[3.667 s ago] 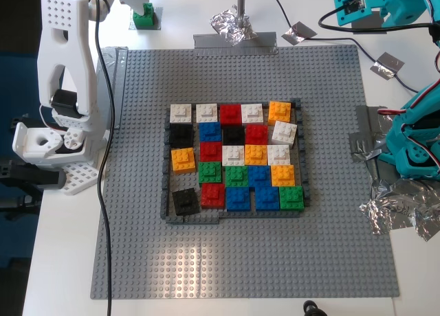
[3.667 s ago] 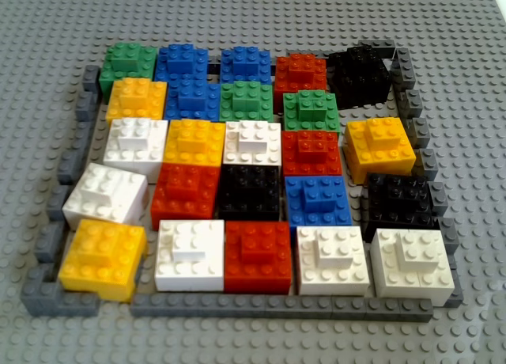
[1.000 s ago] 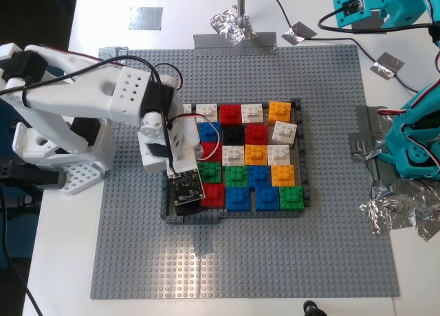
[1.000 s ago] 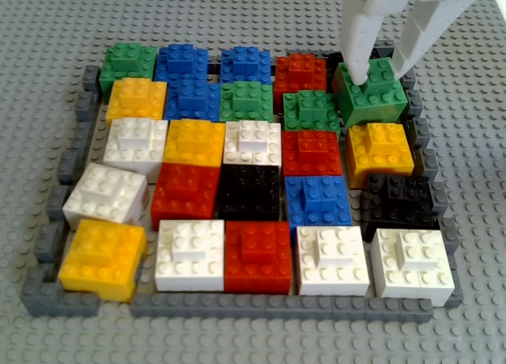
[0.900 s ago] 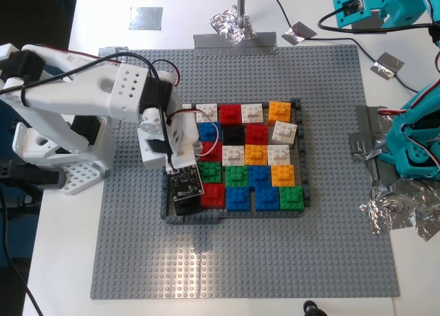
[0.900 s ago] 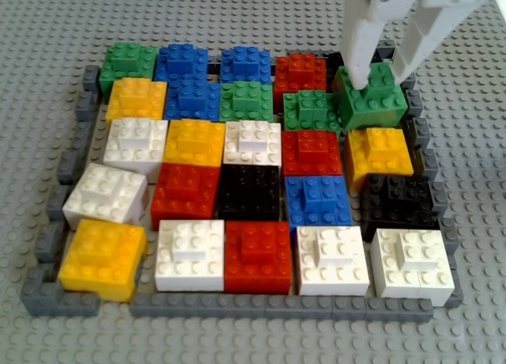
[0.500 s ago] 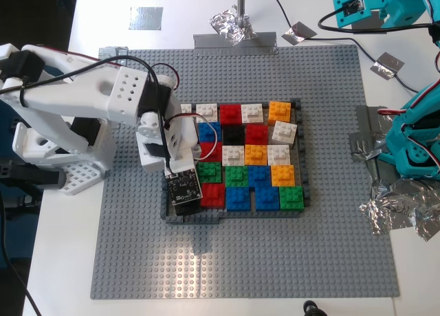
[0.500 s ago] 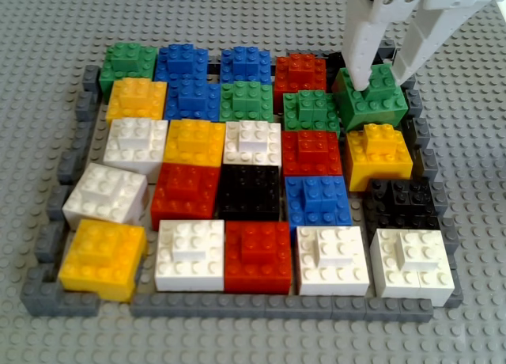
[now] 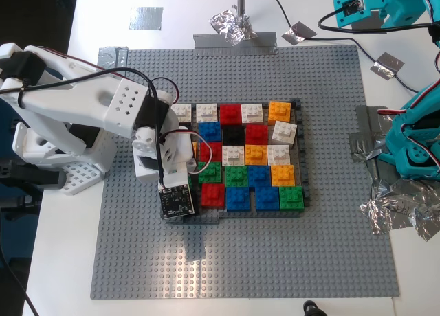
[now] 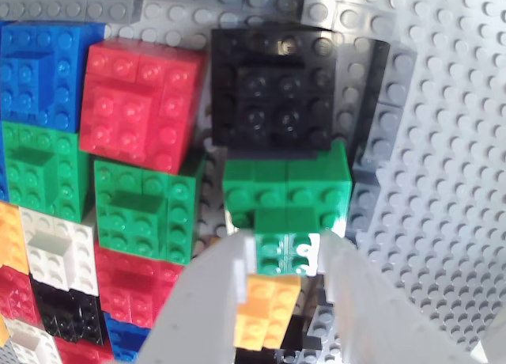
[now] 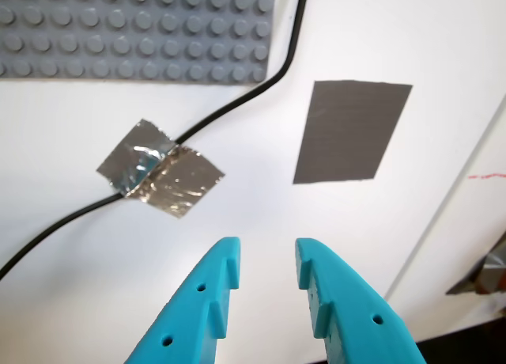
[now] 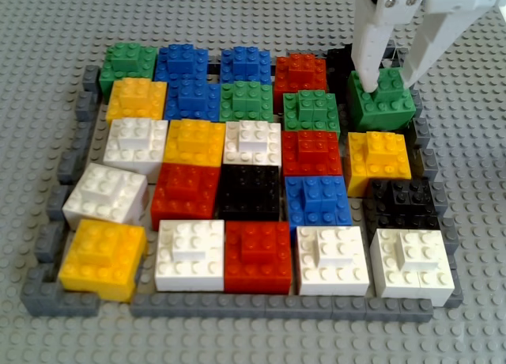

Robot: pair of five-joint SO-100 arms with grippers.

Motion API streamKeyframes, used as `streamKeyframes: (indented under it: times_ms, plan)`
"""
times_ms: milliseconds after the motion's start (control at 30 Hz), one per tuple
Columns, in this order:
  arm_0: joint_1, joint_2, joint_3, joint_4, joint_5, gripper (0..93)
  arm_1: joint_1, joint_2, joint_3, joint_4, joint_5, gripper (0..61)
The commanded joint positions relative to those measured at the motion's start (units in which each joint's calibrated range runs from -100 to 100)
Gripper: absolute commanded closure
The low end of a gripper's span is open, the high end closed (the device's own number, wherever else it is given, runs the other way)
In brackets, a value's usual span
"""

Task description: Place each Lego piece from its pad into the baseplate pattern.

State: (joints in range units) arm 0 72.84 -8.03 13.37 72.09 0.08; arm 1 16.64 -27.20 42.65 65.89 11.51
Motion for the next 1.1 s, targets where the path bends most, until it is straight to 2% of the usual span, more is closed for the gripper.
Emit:
streamKeyframes:
  times_ms: [0, 267, 367, 467, 533, 633, 733, 767, 900, 933, 1067]
  plan:
    - [0.10, -0.38, -0.41, -0.40, 0.09, 84.0, 0.30, -1.55, 0.28, -2.59, -0.25, 57.8]
    - [0.02, -0.38, -0.50, -0.40, 0.09, 84.0, -3.18, -0.78, 1.01, -6.00, -3.18, 59.0]
    - [0.10, -0.38, -0.50, -0.24, 0.09, 84.0, -3.47, -0.61, 1.91, -6.17, -2.55, 50.6]
    - [0.17, -0.38, -0.50, -0.16, 0.09, 84.0, -3.47, -0.44, 2.36, -6.25, -2.30, 45.7]
    - [0.31, -0.38, -0.50, -0.16, 0.09, 84.0, -3.47, -0.44, 2.45, -6.25, -2.45, 36.9]
    - [0.31, -0.38, -0.50, -0.16, 0.09, 84.0, -3.47, -0.52, 1.55, -5.92, -2.59, 30.4]
    - [0.31, -0.38, -0.50, -0.16, 0.09, 84.0, -3.47, -1.21, -0.62, -3.81, -2.69, 30.3]
    - [0.31, -0.38, -0.50, -0.16, 0.09, 84.0, -4.12, -2.58, -4.23, -0.06, -3.18, 30.3]
    - [0.31, -0.38, -0.50, -0.16, 0.09, 84.0, -5.50, -4.30, -8.93, 4.57, -3.86, 31.8]
    - [0.31, -0.38, -0.50, -0.16, 0.09, 84.0, -6.95, -5.67, -12.54, 7.83, -4.69, 32.1]
    - [0.31, -0.38, -0.50, -0.16, 0.09, 84.0, -9.06, -7.05, -16.51, 10.92, -5.62, 33.5]
